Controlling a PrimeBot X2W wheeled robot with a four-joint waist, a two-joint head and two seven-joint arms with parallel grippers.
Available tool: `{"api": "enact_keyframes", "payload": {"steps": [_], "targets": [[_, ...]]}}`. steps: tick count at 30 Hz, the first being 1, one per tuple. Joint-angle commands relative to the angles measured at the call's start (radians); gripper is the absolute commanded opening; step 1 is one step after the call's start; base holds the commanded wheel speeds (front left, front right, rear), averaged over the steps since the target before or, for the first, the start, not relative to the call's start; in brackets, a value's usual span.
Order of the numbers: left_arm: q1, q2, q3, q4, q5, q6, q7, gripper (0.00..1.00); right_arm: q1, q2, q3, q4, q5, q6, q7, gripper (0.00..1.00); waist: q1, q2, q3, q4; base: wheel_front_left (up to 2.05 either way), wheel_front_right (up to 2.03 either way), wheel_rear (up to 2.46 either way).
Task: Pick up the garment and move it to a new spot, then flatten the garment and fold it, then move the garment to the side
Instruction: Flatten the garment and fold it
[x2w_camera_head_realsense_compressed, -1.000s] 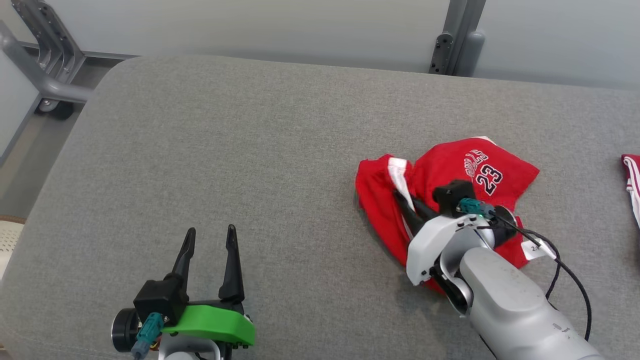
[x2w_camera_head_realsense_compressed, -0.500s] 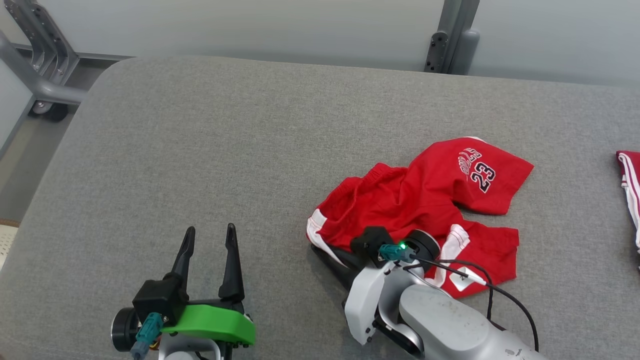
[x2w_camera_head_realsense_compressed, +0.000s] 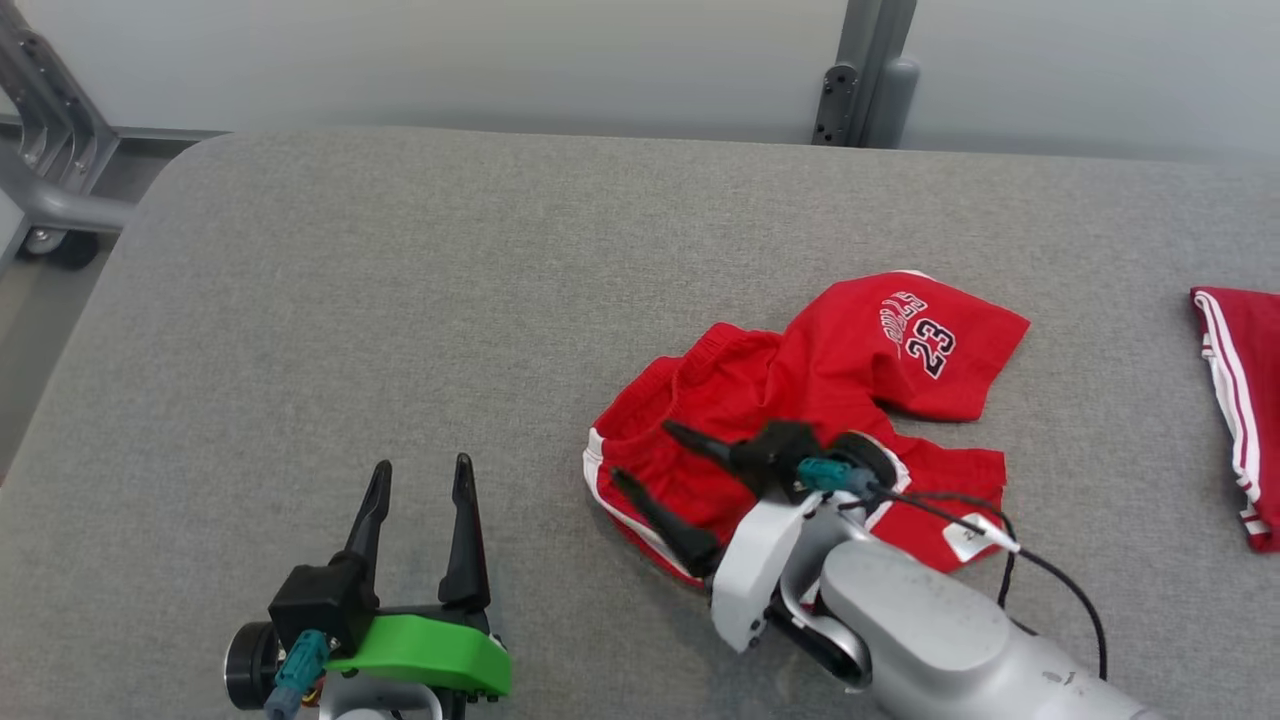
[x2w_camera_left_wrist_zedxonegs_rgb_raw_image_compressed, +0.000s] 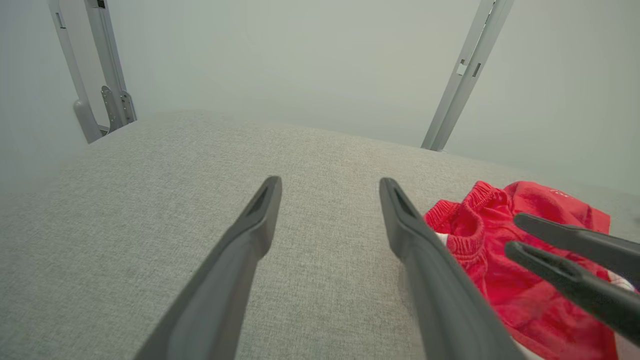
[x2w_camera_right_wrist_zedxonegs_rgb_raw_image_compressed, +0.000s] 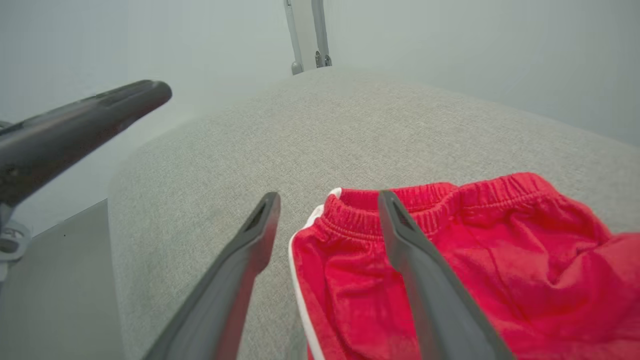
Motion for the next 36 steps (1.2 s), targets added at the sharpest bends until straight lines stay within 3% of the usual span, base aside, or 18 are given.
{"api": "enact_keyframes", "payload": {"steps": [1, 9, 18, 25, 36], "targets": [[0.012, 0.0, -0.001, -0.002, 0.008, -0.004, -0.003, 1.0, 0.016, -0.021, -0.031, -0.015, -0.006, 0.0, -0.008, 1.0, 0.0, 0.0, -0.012, -0.023, 0.0, 0.0, 0.0], [0.029, 0.001, -0.009, 0.006, 0.014, -0.018, -0.003, 1.0, 0.176, -0.084, -0.404, -0.147, -0.169, 0.0, -0.008, 1.0, 0.0, 0.0, -0.046, -0.087, 0.0, 0.0, 0.0], [0.062, 0.008, 0.005, 0.035, 0.019, -0.034, -0.003, 1.0, 0.437, -0.014, -0.735, -0.31, -0.339, 0.0, -0.008, 1.0, 0.0, 0.0, -0.097, -0.135, 0.0, 0.0, 0.0], [0.099, 0.015, 0.035, 0.035, 0.027, -0.047, -0.003, 1.0, 0.565, 0.037, -0.85, -0.396, -0.39, 0.0, -0.008, 1.0, 0.0, 0.0, -0.112, -0.15, 0.0, 0.0, 0.0], [0.129, 0.0, 0.068, 0.025, 0.036, -0.051, -0.003, 1.0, 0.601, 0.056, -0.876, -0.436, -0.411, 0.0, -0.008, 1.0, 0.0, 0.0, -0.117, -0.157, 0.0, 0.0, 0.0]]}}
